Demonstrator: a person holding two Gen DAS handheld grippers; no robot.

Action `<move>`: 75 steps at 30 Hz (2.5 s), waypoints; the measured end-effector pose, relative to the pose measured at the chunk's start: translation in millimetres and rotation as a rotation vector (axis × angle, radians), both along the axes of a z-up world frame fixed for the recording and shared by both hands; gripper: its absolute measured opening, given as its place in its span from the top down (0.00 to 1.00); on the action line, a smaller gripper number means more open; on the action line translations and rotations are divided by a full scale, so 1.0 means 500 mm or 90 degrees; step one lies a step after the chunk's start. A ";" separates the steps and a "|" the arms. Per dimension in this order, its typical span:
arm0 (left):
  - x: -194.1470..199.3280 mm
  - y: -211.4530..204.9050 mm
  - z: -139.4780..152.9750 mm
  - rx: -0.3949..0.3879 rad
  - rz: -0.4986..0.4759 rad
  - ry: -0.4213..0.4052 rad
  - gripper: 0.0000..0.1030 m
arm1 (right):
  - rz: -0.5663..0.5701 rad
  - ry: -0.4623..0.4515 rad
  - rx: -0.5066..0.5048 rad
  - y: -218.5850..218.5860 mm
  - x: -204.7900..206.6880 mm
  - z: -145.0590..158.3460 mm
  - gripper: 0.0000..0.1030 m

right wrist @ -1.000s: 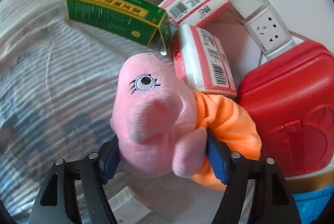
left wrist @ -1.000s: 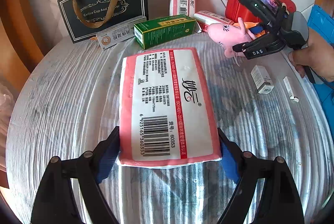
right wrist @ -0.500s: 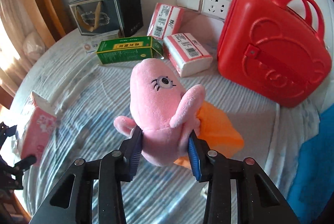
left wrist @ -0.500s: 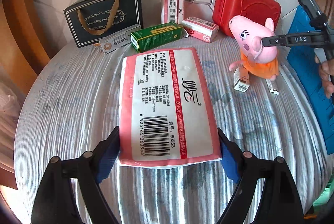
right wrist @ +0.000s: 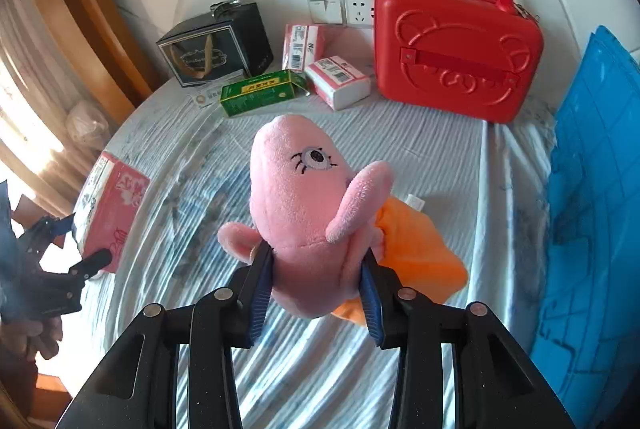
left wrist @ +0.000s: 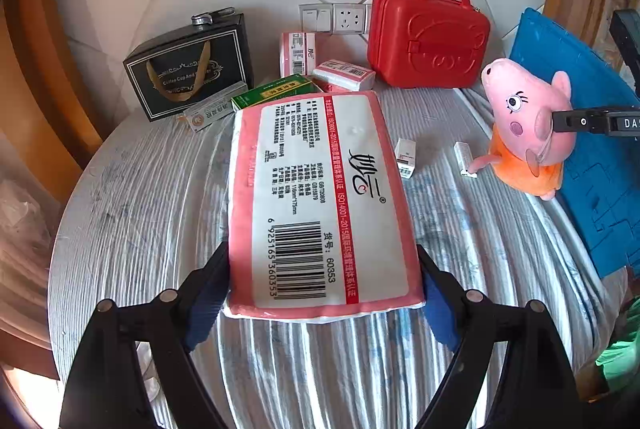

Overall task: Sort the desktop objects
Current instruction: 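Carry the tissue pack and pig plush into the blue bin and release both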

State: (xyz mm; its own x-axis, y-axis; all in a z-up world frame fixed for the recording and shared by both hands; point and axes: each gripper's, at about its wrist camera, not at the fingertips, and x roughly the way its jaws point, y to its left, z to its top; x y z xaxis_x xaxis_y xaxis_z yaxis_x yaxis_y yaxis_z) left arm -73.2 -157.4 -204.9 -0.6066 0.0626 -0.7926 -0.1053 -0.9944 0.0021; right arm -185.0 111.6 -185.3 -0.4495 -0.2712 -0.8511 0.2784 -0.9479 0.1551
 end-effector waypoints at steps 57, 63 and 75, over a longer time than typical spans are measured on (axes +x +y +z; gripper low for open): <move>0.027 0.837 0.495 -0.021 -0.314 0.233 0.18 | -0.217 0.283 -0.071 0.671 0.444 0.467 0.62; -0.044 0.955 0.505 -0.020 -0.363 0.227 0.18 | -0.279 0.271 -0.048 0.799 0.394 0.457 0.62; -0.159 1.121 0.523 -0.019 -0.382 0.229 0.11 | -0.368 0.293 -0.001 0.934 0.280 0.436 0.06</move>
State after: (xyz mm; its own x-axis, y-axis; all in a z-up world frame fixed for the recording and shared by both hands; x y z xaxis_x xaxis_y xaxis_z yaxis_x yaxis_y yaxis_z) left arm -152.6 403.0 56.3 -0.6994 0.4496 -0.5557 -0.6234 -0.7639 0.1666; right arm -44.8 578.6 32.8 -0.8323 0.1151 -0.5422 -0.2276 -0.9629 0.1449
